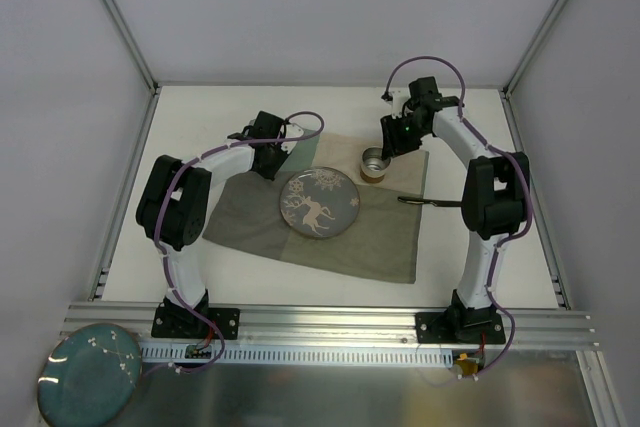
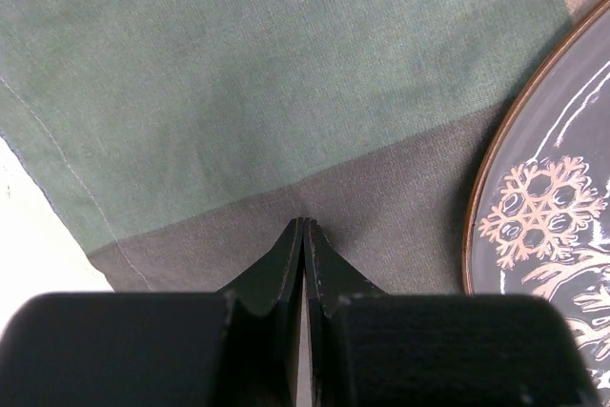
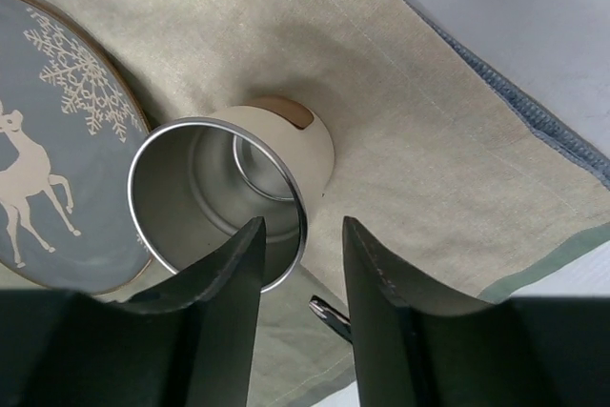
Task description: Set the dinner table for one person
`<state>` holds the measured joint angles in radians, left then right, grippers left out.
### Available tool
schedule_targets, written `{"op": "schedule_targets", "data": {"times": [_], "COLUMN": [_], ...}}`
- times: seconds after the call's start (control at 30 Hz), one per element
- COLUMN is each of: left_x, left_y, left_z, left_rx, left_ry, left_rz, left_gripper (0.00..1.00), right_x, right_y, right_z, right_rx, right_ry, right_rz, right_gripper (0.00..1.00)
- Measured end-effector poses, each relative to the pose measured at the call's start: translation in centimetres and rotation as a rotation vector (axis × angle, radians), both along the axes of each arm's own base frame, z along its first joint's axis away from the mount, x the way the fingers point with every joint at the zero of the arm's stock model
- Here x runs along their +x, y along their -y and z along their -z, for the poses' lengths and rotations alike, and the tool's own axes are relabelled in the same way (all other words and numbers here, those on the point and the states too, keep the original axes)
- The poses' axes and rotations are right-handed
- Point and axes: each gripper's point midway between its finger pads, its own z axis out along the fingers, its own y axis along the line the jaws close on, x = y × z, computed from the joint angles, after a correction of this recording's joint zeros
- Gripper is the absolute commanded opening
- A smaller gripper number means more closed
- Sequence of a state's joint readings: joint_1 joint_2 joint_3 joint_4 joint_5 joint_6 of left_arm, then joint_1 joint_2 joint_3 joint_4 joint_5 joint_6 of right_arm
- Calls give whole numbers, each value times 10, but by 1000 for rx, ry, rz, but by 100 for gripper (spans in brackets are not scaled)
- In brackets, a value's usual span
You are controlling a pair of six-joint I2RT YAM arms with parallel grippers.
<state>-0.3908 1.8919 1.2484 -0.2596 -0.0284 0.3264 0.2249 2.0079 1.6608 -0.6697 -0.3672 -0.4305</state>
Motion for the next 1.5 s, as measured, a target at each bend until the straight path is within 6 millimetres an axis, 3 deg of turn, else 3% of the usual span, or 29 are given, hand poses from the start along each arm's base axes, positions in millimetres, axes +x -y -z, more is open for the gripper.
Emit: {"op": "schedule_targets", "data": {"times": [0.1, 0.37, 0.47, 0.5, 0.53, 0.73, 1.27, 1.5], "left_x": [0, 1, 1, 1, 1, 9, 37, 44], "left_y": [0, 0, 0, 0, 0, 1, -11, -11], "left_z": [0, 0, 0, -1, -1, -8, -24, -16], "left_rx": [-1, 2, 2, 2, 2, 3, 70, 88], "left_ry": [2, 3, 3, 4, 5, 32, 146, 154], "left_rz": [0, 3, 3, 3, 4, 2, 5, 18], "left_gripper": [0, 0, 0, 0, 0, 0, 0, 0], "right_x": [1, 11, 16, 17, 18, 19, 38, 39], "right_y": [3, 31, 50, 55, 61, 80, 106, 109], "right_z": [0, -17, -25, -28, -29, -25, 15, 30], "right_rx": [-10, -3, 5, 7, 7, -2, -186, -231], "right_ry": [2, 41, 61, 66, 72, 65, 150, 166], "right_rz": [7, 73, 108, 119, 126, 151, -1, -50], "right_gripper": [51, 49, 24, 2, 0, 0, 0, 0]}}
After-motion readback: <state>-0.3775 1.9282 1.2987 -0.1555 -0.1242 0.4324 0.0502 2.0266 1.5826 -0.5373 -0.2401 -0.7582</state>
